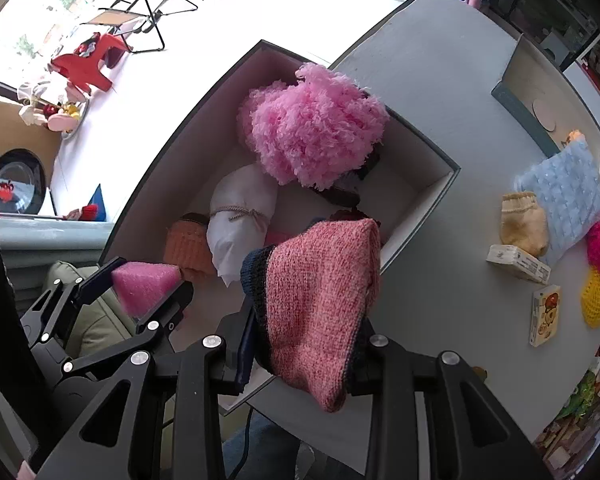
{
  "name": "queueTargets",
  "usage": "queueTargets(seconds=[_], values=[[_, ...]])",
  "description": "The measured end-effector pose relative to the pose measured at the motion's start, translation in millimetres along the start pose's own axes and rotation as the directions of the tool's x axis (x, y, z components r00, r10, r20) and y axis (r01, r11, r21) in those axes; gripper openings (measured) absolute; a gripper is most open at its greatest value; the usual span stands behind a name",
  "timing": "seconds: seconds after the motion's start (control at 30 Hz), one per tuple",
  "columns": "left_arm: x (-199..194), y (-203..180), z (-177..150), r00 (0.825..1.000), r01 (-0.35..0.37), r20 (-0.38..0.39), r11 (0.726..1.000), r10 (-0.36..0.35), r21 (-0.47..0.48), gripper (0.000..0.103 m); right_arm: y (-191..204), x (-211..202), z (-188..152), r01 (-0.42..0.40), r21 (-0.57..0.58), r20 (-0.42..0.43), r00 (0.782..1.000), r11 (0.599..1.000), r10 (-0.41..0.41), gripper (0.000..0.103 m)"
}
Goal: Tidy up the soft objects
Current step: 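Carry the pink sponge and pink-and-black hat with both grippers over the box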
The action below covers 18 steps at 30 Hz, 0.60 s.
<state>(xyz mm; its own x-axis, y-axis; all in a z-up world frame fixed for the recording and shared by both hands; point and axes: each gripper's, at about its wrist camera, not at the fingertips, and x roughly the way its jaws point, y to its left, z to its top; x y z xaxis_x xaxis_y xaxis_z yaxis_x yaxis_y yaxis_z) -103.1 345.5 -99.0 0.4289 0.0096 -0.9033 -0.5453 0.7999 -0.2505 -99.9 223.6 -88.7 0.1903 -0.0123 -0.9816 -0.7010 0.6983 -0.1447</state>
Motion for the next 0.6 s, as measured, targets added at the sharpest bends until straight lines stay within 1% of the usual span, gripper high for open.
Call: queueTargets(seconds=[0.6], values=[[9,2,-1,1.000,-0.001,-0.029,1.000,0.001,0.012,0.073,7,14,5,0.013,-0.009,-0.023,1.000,1.000,-0.013,0.037]])
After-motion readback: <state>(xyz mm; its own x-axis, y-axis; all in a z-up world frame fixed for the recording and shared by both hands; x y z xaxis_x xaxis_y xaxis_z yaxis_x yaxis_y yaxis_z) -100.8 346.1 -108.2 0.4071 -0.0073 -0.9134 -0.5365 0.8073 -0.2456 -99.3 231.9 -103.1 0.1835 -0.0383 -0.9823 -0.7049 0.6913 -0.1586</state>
